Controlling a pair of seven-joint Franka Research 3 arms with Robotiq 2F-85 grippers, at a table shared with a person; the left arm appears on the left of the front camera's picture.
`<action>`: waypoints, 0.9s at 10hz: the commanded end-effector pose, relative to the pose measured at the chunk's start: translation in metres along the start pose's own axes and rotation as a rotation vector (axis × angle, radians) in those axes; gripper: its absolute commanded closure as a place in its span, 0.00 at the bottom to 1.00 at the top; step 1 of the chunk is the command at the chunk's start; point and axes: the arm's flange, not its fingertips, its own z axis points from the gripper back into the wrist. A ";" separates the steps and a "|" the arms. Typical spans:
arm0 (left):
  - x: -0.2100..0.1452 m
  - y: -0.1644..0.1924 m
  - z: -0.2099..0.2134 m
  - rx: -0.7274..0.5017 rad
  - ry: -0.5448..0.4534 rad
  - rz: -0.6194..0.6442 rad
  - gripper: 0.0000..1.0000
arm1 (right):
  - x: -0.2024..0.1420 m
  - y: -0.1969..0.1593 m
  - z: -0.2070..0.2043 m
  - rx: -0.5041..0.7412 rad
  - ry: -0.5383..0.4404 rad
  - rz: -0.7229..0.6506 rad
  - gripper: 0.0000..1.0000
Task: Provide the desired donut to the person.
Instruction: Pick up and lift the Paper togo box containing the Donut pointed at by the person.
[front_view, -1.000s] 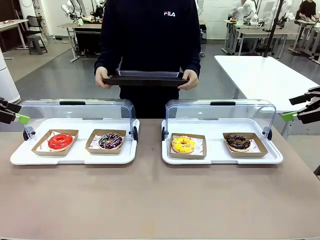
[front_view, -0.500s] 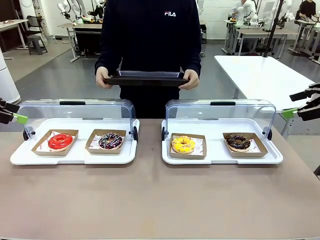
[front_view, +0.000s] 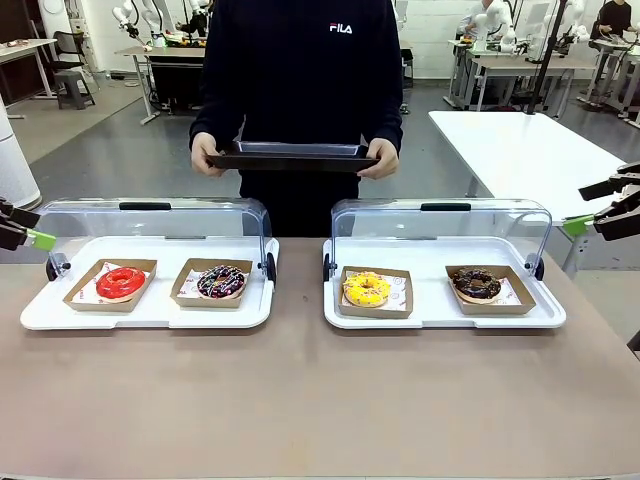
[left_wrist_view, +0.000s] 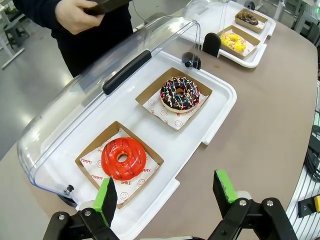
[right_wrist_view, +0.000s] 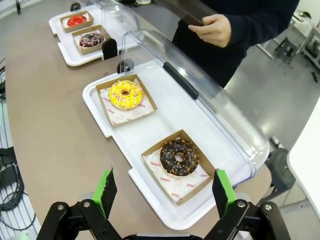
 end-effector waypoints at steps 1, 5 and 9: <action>-0.001 0.002 0.000 0.002 -0.009 0.001 0.00 | -0.002 -0.002 0.000 0.009 -0.024 -0.008 0.00; -0.001 0.002 0.000 0.002 -0.009 0.001 0.00 | -0.002 -0.002 0.000 0.009 -0.024 -0.008 0.00; -0.001 0.002 0.000 0.002 -0.009 0.001 0.00 | -0.002 -0.002 0.000 0.009 -0.024 -0.008 0.00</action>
